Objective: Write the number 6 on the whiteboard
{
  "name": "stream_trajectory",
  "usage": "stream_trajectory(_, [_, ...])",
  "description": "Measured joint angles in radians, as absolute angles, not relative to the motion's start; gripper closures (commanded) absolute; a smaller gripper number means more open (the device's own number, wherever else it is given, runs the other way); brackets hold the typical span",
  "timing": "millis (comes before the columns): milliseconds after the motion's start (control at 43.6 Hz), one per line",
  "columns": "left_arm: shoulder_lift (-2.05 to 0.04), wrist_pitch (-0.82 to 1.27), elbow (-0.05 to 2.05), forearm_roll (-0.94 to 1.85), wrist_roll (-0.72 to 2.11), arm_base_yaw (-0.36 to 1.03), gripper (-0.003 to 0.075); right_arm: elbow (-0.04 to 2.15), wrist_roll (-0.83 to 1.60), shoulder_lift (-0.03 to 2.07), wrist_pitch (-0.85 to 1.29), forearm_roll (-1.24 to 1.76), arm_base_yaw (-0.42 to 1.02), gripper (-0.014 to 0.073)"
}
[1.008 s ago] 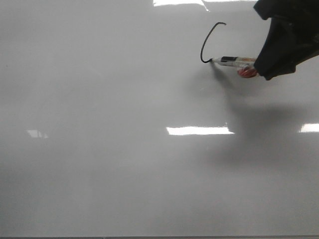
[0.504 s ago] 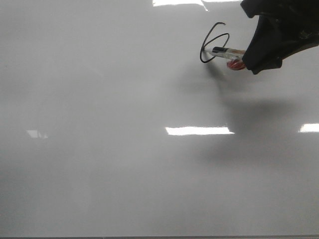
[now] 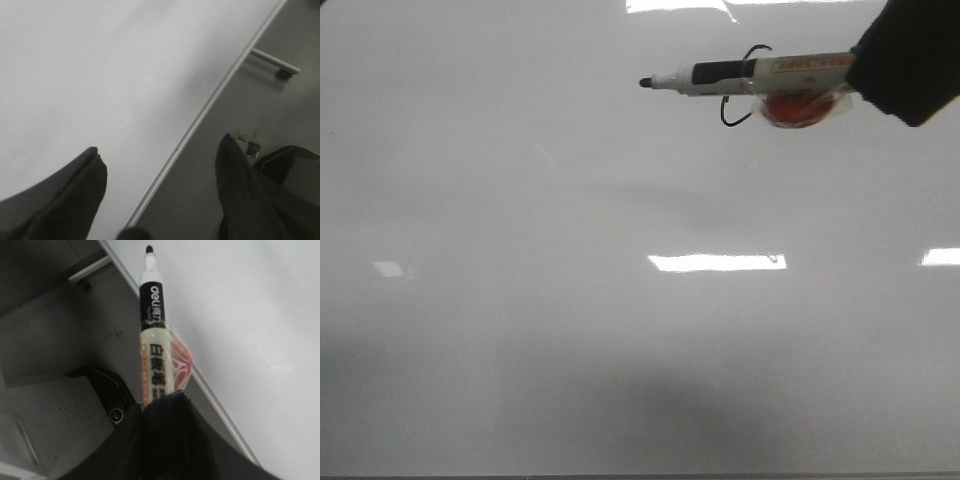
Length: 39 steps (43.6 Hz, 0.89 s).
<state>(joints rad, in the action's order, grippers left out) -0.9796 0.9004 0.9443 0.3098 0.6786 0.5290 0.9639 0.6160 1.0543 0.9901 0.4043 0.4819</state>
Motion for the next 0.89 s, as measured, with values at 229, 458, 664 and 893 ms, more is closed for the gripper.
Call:
stream_trajectory(229, [-1.101, 0.894, 1.011, 0.337, 0.753, 0.715, 0.0261, 0.964, 0.676, 1.031, 1.102, 0.402, 0.536, 0.0651])
stream_trajectory(458, [-1.265, 0.872, 1.108, 0.341, 0.807, 0.885, 0.0261, 0.964, 0.684, 1.031, 1.108, 0.397, 0.538, 0.0651])
stream_trajectory(664, [-1.404, 0.838, 1.192, 0.341, 0.809, 0.944, 0.0261, 0.964, 0.688, 1.031, 1.107, 0.397, 0.538, 0.0651])
stream_trajectory(893, [-1.470, 0.831, 1.225, 0.343, 0.809, 0.946, 0.0419, 0.964, 0.688, 1.031, 1.107, 0.397, 0.538, 0.0651])
